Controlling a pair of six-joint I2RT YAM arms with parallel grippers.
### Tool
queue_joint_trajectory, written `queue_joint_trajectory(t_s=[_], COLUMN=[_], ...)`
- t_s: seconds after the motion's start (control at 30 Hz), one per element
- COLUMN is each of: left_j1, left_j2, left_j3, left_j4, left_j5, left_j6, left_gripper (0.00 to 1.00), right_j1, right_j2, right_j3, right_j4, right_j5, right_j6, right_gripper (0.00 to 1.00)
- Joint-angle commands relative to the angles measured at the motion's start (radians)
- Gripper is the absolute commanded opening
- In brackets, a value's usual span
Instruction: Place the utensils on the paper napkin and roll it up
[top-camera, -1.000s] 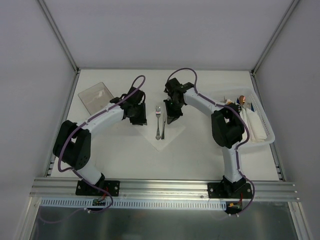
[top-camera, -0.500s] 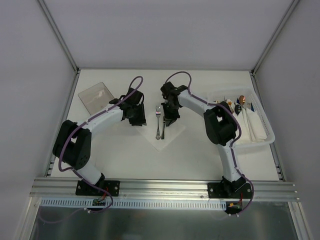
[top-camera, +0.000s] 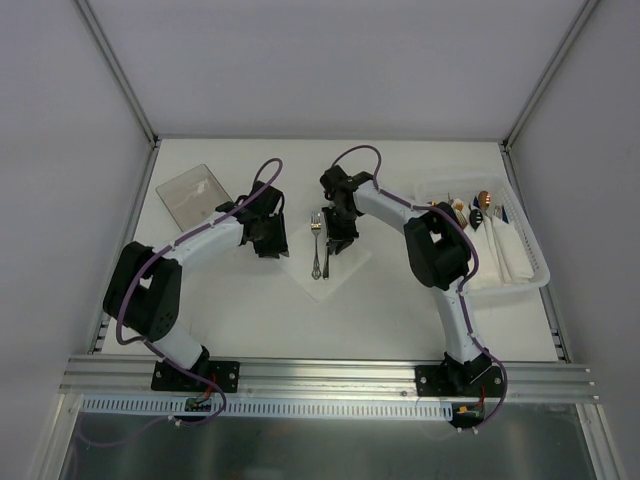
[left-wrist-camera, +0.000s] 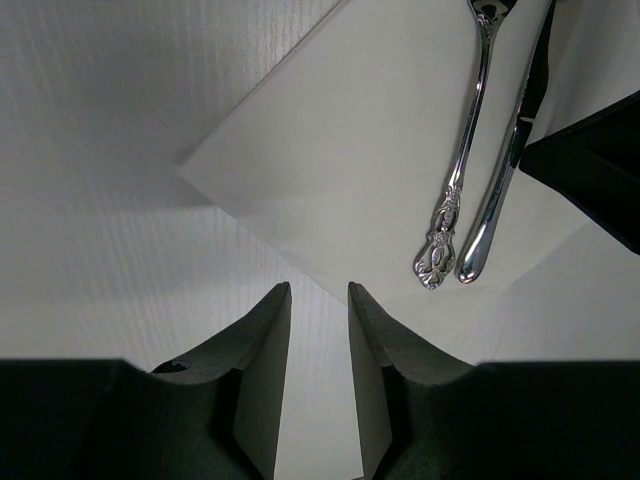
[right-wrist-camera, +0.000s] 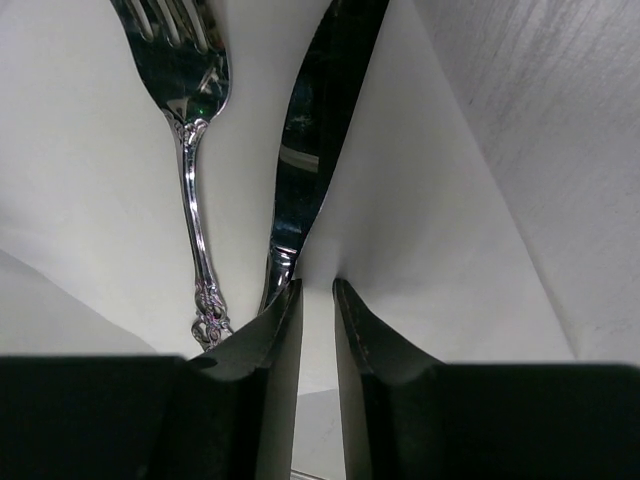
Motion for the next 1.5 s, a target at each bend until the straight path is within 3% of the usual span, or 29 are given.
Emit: queue_joint_trajectory(t_s=[0.0, 0.1, 0.47, 0.97, 1.3, 1.37, 1.47], left_j1=[0.014, 0.013, 0.014, 0.016, 0.017, 0.023, 0.084], left_j2=[-0.053, -0.053, -0.047, -0.048, -0.237, -0.284, -0.327], left_j3=[-0.011, -0.013, -0.013, 0.007, 0.004, 0.005, -0.001], left_j4=[0.008, 0.010, 0.008, 0.013, 0.103, 0.106, 0.119], left_j5=[0.013, 0.016, 0.022, 0.050, 0.145, 0.161, 0.210], left_j6=[-0.019, -0.021, -0.019, 0.015, 0.235, 0.263, 0.228], left_gripper=[0.30, 0.31, 0.32, 0.32, 0.45, 0.49, 0.48], right_j1=[0.007, 0.007, 0.004, -0.019, -0.053, -0.060, -0.077], right_j2=[0.020, 0.030, 0.033, -0.016, -0.222, -0.251, -0.317], right_j3=[0.006, 0.009, 0.003, -0.006, -0.038, -0.046, -0.099], right_j4=[-0.008, -0.008, -0.008, -0.006, 0.081, 0.084, 0.091], right_j5=[0.029, 0.026, 0.009, -0.098, -0.250, -0.296, -0.359], right_j6=[0.030, 0.035, 0.047, 0.018, -0.117, -0.173, -0.359], right_gripper=[0.23, 0.30, 0.39, 0.42, 0.90, 0.95, 0.95])
